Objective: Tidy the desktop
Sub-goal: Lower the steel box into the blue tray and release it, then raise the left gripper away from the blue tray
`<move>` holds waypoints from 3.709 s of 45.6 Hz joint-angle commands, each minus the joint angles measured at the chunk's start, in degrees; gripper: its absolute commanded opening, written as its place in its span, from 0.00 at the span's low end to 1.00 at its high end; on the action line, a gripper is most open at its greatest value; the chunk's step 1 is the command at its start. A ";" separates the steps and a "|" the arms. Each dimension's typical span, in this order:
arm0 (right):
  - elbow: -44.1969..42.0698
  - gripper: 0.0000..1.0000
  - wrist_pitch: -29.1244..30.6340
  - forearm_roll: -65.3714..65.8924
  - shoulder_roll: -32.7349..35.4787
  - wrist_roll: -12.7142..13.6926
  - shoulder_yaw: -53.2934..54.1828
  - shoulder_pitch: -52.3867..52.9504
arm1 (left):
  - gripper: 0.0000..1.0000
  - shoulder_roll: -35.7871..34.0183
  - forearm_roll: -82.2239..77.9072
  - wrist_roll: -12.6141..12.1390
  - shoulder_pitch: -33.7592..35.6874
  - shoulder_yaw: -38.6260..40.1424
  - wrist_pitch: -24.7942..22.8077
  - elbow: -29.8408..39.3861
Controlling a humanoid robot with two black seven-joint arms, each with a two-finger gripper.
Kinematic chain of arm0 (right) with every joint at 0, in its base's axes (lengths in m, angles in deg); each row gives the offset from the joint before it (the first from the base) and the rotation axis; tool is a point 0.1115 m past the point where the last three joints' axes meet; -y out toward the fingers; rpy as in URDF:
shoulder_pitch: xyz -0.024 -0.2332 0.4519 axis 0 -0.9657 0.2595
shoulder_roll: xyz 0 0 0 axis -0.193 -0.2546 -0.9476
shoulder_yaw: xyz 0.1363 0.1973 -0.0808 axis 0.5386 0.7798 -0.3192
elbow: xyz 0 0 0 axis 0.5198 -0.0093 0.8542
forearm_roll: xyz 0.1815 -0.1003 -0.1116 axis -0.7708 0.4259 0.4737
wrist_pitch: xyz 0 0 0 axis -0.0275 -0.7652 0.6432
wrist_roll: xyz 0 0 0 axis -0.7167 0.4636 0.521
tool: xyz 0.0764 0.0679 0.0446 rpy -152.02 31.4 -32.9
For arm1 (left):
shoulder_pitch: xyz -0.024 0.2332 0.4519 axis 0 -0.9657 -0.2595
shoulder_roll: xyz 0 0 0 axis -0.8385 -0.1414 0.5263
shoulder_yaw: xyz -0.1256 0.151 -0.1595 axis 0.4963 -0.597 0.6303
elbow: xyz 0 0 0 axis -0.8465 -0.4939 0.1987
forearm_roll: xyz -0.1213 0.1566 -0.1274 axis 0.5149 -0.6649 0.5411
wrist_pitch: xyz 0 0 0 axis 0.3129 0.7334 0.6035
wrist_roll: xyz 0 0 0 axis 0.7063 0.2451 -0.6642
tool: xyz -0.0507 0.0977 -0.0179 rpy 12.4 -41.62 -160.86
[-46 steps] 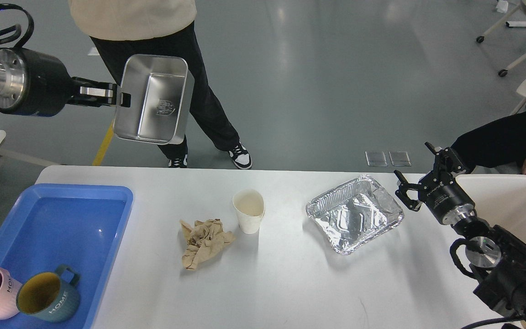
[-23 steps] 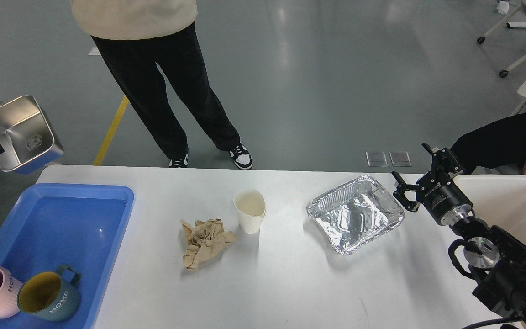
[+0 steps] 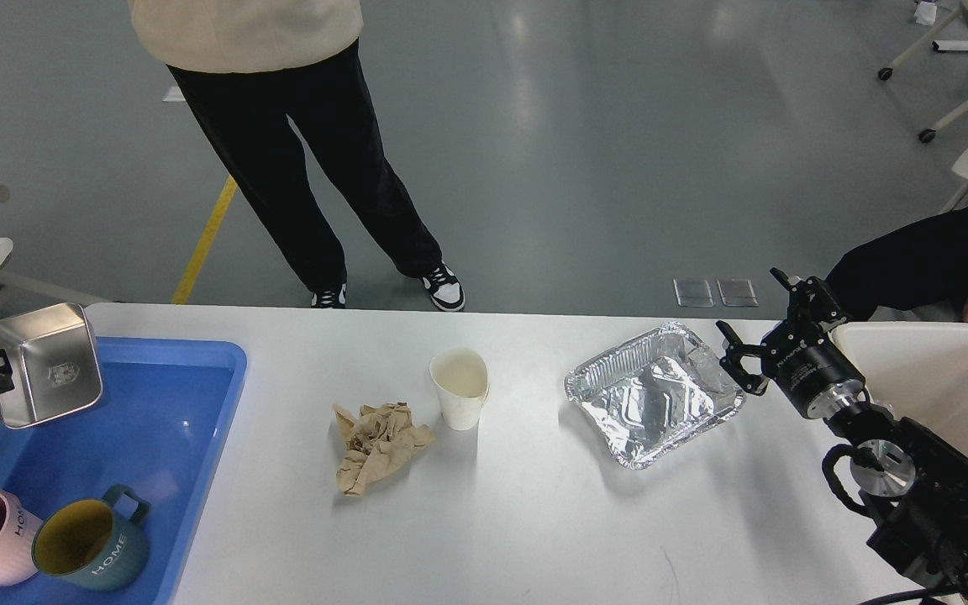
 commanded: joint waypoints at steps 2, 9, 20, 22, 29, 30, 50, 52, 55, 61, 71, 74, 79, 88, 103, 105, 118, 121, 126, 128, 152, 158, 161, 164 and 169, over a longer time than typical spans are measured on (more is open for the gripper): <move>-0.01 1.00 0.00 0.01 0.00 -0.01 0.00 0.16 | 0.01 4.26 -0.23 3.05 1.72 -6.74 3.64 -5.84; -0.01 1.00 -0.08 0.01 0.00 0.07 0.00 0.16 | 0.01 8.39 0.12 4.55 3.03 -11.13 7.42 -10.68; -0.10 1.00 -0.09 0.01 0.09 0.07 0.00 -0.46 | 0.03 12.35 0.03 5.87 3.30 -12.90 8.83 -15.78; -0.10 1.00 -0.09 0.01 0.09 -0.01 0.00 -0.46 | 0.04 12.44 -0.05 5.87 3.30 -12.90 8.83 -15.87; -0.10 1.00 -0.09 0.01 0.09 -0.01 0.00 -0.46 | 0.14 12.79 0.03 5.87 3.12 -12.90 9.01 -16.22; -0.10 1.00 -0.09 0.01 0.00 -0.01 0.00 -0.46 | 0.16 12.88 0.12 5.87 3.04 -12.90 9.10 -16.14; -0.10 1.00 -0.09 0.01 -0.44 -0.01 -0.09 -0.55 | 0.86 12.88 12.32 6.84 5.75 -15.62 10.59 -17.19; -0.10 1.00 -0.09 0.01 -0.79 -0.01 -0.09 -0.46 | 0.92 12.88 14.70 6.75 7.60 -15.62 9.28 -17.19; -0.10 1.00 -0.17 0.01 -1.40 -0.01 -0.09 -0.37 | 0.96 12.88 17.60 6.13 10.06 -15.54 5.68 -17.19; -0.10 1.00 -0.35 0.01 -1.93 -0.01 -0.09 -0.19 | 0.96 12.62 24.19 5.70 15.42 -15.19 -0.74 -17.01; -0.10 1.00 -0.44 0.01 -2.55 -0.01 -0.09 0.16 | 0.96 11.83 32.82 5.70 16.48 -15.54 -1.71 -16.57; -0.10 1.00 -0.44 0.01 -2.55 -0.01 -0.09 0.16 | 0.96 11.65 32.82 5.78 16.39 -15.54 -2.06 -16.14; -0.10 1.00 -0.35 0.01 -2.55 -0.01 -0.70 0.16 | 0.96 8.15 32.82 6.05 15.60 -15.62 -3.12 -8.68; -0.10 1.00 -0.44 0.01 -2.55 -0.01 -1.67 0.16 | 0.96 -4.94 32.91 5.87 10.78 -14.92 -0.49 15.56; -0.01 1.00 -0.44 0.01 -2.55 -0.10 -1.67 0.16 | 0.96 -33.51 38.70 14.04 0.49 -15.53 9.71 51.53; -0.10 1.00 -0.35 0.01 -2.64 -0.10 -1.67 0.07 | 0.96 -35.54 39.23 15.44 0.40 -16.06 10.33 53.64; -0.10 1.00 -0.35 0.01 -2.64 -0.10 -1.76 0.16 | 0.96 -39.59 42.57 16.77 0.31 -18.35 12.88 57.34; -0.10 1.00 -0.35 0.01 -2.55 -0.10 -1.76 0.16 | 0.96 -39.76 42.57 16.59 0.31 -18.26 12.88 57.34; -0.10 1.00 -0.35 0.01 -2.64 -0.10 -1.76 0.24 | 0.96 -39.59 42.57 16.24 0.40 -18.26 13.14 57.34; -0.01 1.00 -0.35 0.01 -2.64 -0.10 -1.76 0.24 | 0.96 -39.33 42.57 16.07 0.40 -18.26 13.32 57.34; -0.10 1.00 -0.44 0.01 -2.20 -0.10 -1.76 0.60 | 0.97 -18.77 50.73 15.10 0.13 -17.64 17.45 36.35; -0.01 1.00 -0.35 0.01 -2.29 -0.10 -1.76 0.60 | 0.98 -6.57 56.98 15.36 0.22 -17.56 17.18 23.70; -0.01 1.00 -0.44 0.01 -2.20 -0.10 -1.76 0.60 | 0.98 -0.15 59.18 15.71 0.49 -16.86 17.01 18.25; -0.10 1.00 -0.44 0.01 -2.11 -0.10 -1.76 0.68 | 0.98 5.48 62.25 15.98 0.31 -13.97 16.92 12.89; -0.10 1.00 -0.35 0.01 -1.93 -0.01 -1.76 0.60 | 0.99 14.27 64.19 15.63 0.05 -8.25 14.73 4.79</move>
